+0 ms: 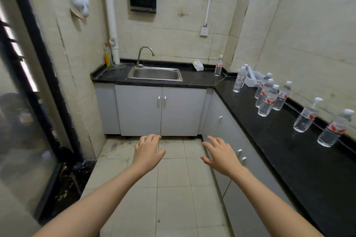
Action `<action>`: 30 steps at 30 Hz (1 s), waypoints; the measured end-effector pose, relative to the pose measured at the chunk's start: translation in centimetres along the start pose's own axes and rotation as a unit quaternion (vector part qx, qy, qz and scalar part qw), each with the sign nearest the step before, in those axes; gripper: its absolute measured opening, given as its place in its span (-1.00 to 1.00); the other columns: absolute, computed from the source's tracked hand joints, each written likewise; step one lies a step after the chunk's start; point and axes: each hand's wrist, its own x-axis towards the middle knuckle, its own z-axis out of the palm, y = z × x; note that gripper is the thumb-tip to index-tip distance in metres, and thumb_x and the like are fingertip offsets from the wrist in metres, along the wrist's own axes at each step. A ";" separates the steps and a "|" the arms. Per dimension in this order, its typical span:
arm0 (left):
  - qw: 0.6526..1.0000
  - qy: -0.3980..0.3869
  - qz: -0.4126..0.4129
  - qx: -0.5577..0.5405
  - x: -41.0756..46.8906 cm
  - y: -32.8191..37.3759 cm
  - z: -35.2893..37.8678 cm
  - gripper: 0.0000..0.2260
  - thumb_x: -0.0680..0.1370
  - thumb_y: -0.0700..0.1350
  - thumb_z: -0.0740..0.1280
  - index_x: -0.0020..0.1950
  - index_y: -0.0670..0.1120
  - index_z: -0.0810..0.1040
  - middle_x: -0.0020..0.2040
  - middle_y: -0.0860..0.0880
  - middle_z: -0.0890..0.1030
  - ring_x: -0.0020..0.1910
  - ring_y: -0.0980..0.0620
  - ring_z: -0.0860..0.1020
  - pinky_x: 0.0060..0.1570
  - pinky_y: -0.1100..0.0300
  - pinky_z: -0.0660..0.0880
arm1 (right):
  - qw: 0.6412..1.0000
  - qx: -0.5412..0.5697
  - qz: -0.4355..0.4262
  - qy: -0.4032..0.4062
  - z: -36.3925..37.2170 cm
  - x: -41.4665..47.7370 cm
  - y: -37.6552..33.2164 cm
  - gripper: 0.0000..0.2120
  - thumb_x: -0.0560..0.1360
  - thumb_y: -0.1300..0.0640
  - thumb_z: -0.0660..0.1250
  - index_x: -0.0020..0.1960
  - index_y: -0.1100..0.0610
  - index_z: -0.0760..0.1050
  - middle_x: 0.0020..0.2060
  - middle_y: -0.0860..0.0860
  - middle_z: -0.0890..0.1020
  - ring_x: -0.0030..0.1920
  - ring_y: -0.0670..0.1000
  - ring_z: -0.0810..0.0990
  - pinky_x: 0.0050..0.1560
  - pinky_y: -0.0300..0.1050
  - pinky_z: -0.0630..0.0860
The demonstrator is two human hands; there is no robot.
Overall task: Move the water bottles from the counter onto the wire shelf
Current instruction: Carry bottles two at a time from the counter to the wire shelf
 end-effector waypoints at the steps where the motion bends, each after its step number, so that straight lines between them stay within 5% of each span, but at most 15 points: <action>1: 1.000 0.002 0.000 0.007 1.3 -0.3 -0.1 -0.59 0.54 -0.02 0.17 0.37 -0.06 0.29 0.39 0.00 0.35 0.38 -0.05 0.23 0.30 0.06 0.22 | 1.000 0.007 -0.002 -0.002 0.2 1.4 0.3 -0.50 0.52 -0.10 0.17 0.39 0.11 0.27 0.47 0.07 0.21 0.42 0.11 0.21 0.30 0.00 0.29; 20: 0.997 0.031 -0.063 -0.022 28.1 0.3 4.0 -0.60 0.55 -0.03 0.20 0.37 -0.08 0.31 0.40 -0.01 0.37 0.39 -0.06 0.24 0.30 0.07 0.23 | 0.999 0.033 0.002 -0.040 4.2 28.4 11.4 -0.53 0.54 -0.08 0.13 0.38 0.10 0.26 0.36 0.05 0.36 0.36 0.11 0.28 0.25 0.00 0.33; 30: 0.995 0.000 -0.020 -0.096 44.4 -0.6 7.5 -0.60 0.54 -0.05 0.20 0.37 -0.09 0.31 0.40 -0.06 0.36 0.41 -0.09 0.22 0.33 0.02 0.20 | 0.997 0.013 0.064 -0.044 6.2 40.1 15.8 -0.55 0.54 -0.07 0.14 0.36 0.11 0.28 0.33 0.08 0.39 0.34 0.12 0.30 0.25 -0.01 0.32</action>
